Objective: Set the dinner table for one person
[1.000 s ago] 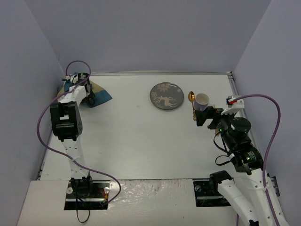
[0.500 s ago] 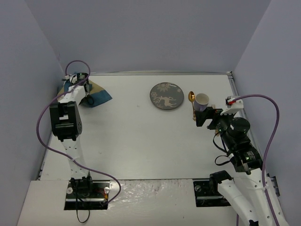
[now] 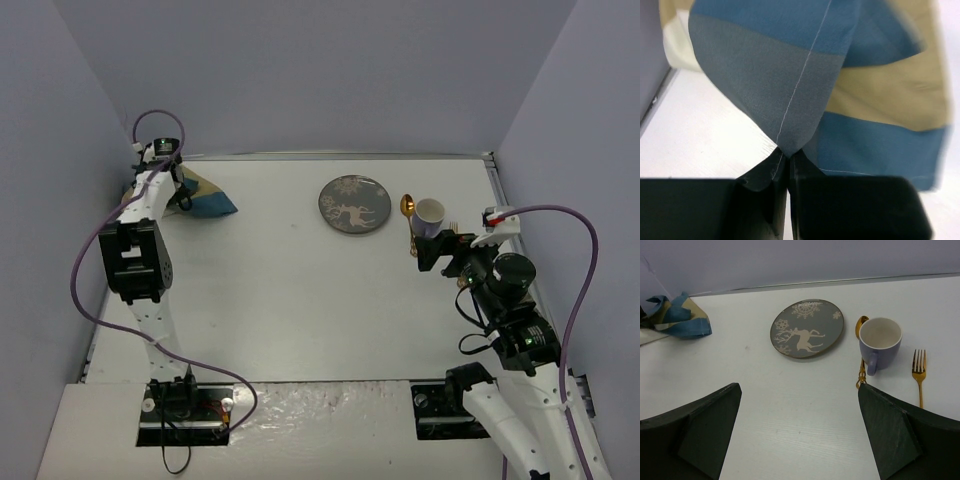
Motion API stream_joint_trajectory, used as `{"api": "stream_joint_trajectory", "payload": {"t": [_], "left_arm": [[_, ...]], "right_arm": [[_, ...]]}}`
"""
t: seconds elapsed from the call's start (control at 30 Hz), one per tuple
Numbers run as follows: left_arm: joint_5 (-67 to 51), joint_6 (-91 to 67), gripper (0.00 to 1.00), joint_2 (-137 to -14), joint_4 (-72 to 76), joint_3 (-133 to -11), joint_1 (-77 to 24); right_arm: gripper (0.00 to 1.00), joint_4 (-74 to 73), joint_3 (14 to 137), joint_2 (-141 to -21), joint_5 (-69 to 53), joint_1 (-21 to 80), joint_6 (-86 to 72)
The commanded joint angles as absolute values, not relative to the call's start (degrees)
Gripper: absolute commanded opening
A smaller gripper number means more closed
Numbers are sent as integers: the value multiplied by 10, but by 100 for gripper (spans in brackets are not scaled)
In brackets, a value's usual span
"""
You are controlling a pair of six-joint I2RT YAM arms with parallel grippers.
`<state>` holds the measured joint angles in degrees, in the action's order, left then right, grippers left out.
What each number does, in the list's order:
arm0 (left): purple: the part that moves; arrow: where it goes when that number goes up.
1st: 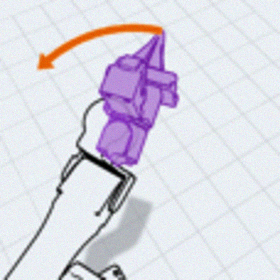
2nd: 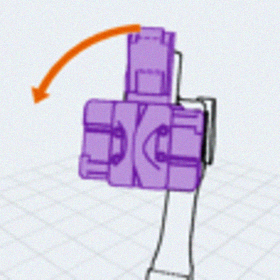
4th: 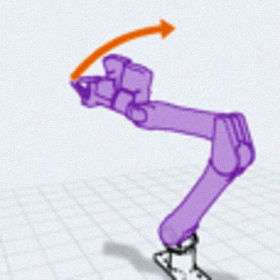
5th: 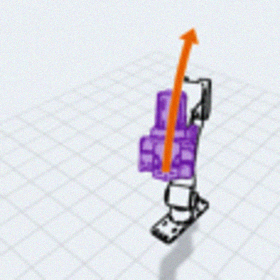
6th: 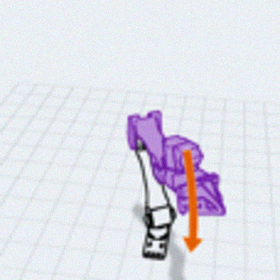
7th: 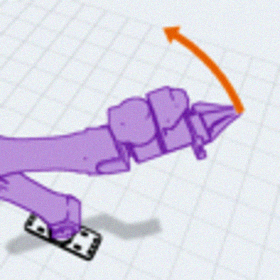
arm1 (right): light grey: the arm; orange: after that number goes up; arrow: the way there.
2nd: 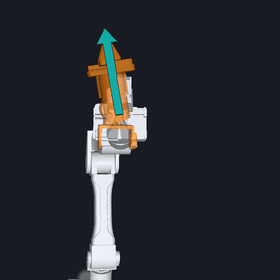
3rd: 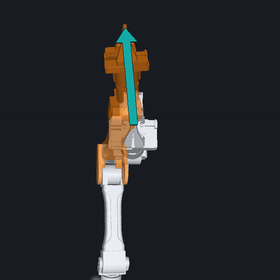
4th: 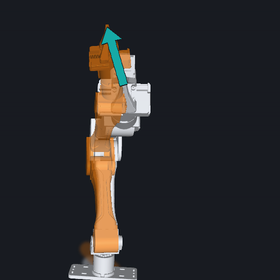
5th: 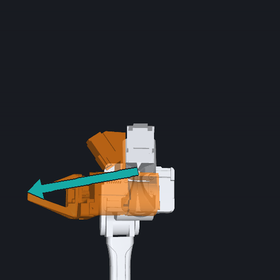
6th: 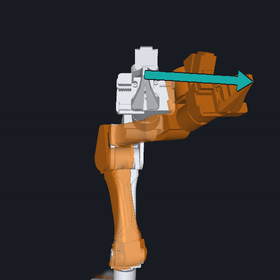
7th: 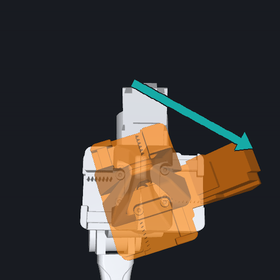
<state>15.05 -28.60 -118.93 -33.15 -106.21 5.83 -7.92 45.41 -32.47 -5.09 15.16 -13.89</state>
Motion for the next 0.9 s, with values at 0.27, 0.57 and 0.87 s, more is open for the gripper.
{"api": "stream_joint_trajectory", "payload": {"t": [0.27, 0.57, 0.87], "left_arm": [[26, -331, 0, -1004, -437, -1411, 67], [-130, -430, 0, -675, -268, -942, 65], [-255, -465, 0, -473, -234, -527, 7]], "right_arm": [[100, -35, 494, -340, -86, 156, -146], [100, -34, 488, -347, -136, 156, -166], [100, -6, 461, -410, -219, 157, -202]]}}
